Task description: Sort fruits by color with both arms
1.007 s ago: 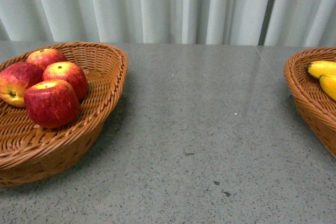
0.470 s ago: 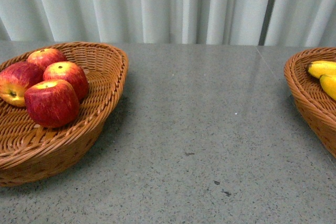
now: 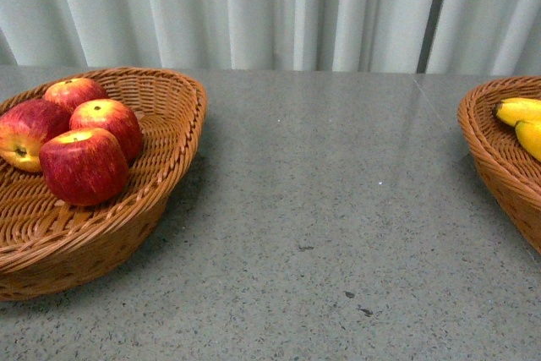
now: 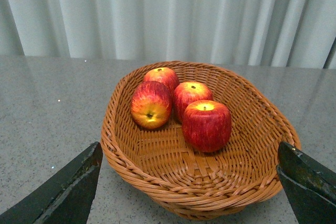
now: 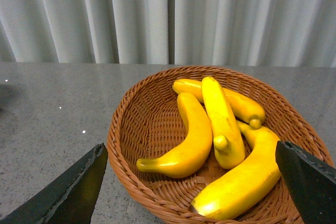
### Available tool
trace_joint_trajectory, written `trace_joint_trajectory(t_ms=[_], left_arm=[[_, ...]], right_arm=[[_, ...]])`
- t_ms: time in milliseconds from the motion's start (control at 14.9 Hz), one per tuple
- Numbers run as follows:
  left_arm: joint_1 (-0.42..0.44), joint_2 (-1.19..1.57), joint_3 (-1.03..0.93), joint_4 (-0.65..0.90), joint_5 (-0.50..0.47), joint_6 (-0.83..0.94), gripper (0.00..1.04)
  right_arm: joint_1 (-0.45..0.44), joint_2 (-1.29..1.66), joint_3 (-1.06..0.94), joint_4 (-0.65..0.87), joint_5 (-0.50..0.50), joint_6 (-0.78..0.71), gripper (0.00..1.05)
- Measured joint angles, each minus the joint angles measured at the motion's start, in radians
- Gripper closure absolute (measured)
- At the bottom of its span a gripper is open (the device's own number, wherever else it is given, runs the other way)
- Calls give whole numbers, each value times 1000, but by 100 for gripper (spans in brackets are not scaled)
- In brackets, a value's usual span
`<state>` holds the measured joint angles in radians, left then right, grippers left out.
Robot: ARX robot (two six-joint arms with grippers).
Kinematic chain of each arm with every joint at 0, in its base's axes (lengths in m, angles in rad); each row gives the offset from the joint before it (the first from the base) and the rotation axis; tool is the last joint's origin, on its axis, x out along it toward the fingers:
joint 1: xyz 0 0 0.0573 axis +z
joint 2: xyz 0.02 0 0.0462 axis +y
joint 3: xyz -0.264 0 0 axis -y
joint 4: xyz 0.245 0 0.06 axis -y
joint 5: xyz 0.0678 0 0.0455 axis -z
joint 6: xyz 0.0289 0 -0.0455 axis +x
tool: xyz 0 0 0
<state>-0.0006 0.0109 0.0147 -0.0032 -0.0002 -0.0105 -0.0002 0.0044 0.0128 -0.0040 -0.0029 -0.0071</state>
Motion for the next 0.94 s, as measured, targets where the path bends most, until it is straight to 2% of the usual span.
trace_joint_trajectory(t_ms=[940], left_arm=[[0, 0, 0, 0, 0, 0, 7]], right_arm=[[0, 0, 0, 0, 0, 0, 7]])
